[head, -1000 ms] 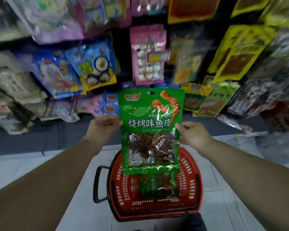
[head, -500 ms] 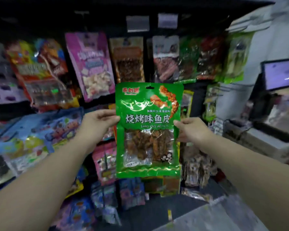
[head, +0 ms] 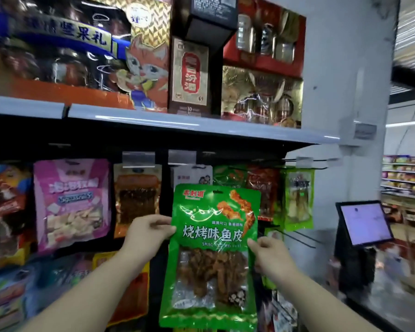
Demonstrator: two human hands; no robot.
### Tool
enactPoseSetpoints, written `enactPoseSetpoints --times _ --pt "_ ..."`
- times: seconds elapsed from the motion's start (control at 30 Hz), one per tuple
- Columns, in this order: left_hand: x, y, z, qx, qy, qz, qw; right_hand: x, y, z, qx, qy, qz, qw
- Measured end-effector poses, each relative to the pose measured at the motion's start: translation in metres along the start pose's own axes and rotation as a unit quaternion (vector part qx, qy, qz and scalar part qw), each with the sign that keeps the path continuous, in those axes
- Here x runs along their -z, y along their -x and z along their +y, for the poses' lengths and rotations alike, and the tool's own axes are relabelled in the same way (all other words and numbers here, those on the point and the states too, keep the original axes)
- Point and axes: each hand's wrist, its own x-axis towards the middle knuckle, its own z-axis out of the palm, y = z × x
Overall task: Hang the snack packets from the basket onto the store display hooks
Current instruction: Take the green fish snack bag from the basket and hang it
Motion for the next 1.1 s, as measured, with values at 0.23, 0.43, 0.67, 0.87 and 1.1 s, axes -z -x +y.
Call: enactPoseSetpoints --times 0.23,0.43,0.67,0.87,1.1 --pt "-0.076 -0.047 0.022 -0.015 -0.009 -0.011 1.000 0.043 -0.053 0.016 -0.005 -0.030 0.085 0.996" --pt "-0.143 -0.089 0.027 -0.015 -0.046 0.024 0.999 0.065 -0.123 0.030 0.010 -0.022 0.100 0.995" --pt "-0.201 -0.135 0.026 0.012 -0.004 0.072 0.997 0.087 -0.207 0.047 0.036 -0.029 0.073 0.996" --pt "-0.220 -0.149 0.019 0.015 -0.008 0.106 0.994 0.092 -0.248 0.056 0.072 -0.012 0.034 0.997" --pt "-0.225 -0.160 0.003 0.018 -0.038 0.129 0.991 0.082 -0.276 0.074 0.076 -0.024 -0.010 0.997"
